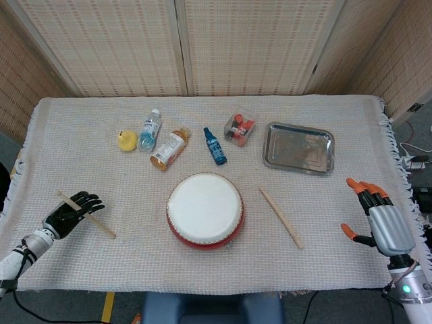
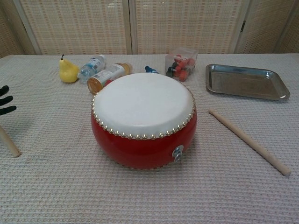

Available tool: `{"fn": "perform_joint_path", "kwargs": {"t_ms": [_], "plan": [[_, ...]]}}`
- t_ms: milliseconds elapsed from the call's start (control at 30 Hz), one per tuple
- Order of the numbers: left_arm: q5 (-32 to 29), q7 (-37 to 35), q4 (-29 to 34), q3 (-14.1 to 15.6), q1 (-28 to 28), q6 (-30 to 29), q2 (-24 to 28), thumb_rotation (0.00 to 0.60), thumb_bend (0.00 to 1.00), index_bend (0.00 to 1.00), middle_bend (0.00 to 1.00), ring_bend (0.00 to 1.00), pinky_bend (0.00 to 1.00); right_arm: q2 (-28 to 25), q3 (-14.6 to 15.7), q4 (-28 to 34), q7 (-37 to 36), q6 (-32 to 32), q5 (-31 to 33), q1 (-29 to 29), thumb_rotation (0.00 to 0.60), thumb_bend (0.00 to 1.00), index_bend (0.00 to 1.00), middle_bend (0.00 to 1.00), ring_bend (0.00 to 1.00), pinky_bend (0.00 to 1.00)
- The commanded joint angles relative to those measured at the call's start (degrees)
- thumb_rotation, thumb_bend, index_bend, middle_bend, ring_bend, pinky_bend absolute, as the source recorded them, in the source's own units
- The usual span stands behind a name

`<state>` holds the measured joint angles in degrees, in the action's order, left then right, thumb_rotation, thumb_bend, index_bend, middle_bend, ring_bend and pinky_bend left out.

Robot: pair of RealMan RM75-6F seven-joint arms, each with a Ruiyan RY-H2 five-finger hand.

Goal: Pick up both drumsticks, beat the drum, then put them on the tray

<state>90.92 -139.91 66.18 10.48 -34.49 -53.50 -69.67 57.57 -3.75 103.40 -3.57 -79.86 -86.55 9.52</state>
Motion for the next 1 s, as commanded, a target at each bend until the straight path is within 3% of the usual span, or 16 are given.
{"fn": "perform_joint_path", "kwargs": {"t_ms": [33, 267, 600, 800, 1000], "plan": [[-2.6, 4.0, 1.9, -2.0, 0.4, 0.9, -0.7, 0.600, 0.39, 0.53, 0.45, 0.37, 0.32, 0.0, 0.0, -0.2, -0.3, 0.0, 0.1, 0.0, 0.600, 0.25, 0.06, 0.14, 0.00, 0.12], [-4.3, 13.3, 4.0, -4.1, 1.8, -0.2, -2.1, 0.600, 0.38, 0.51, 0.50, 0.41, 0.38, 0.0, -0.1, -0.8, -1.0, 0.0, 0.1, -0.1, 0.600, 0.25, 0.06, 0.14, 0.00, 0.12], [-4.4, 20.1, 7.5, -6.2, 2.4, -1.1, -2.7, 0.595, 0.26, 0.48, 0.50, 0.41, 0.36, -0.3, -0.2, -0.6, -1.1, -0.2, -0.1, -0.1, 0.600, 0.25, 0.06, 0.14, 0.00, 0.12], [-3.8, 23.0, 8.0, -6.5, 3.0, -1.5, -3.5, 0.448, 0.21, 0.49, 0.50, 0.42, 0.36, -0.6, -0.3, 0.0, -0.5, -0.7, -0.3, -0.2, 0.600, 0.25, 0.06, 0.14, 0.00, 0.12], [-3.9, 26.7, 7.6, -6.3, 4.7, -2.6, -5.2, 0.431, 0.21, 0.57, 0.59, 0.51, 0.42, -0.6, -0.4, 0.3, -0.2, -0.8, -0.3, -0.3, 0.600, 0.25, 0.06, 0.14, 0.00, 0.12]]}}
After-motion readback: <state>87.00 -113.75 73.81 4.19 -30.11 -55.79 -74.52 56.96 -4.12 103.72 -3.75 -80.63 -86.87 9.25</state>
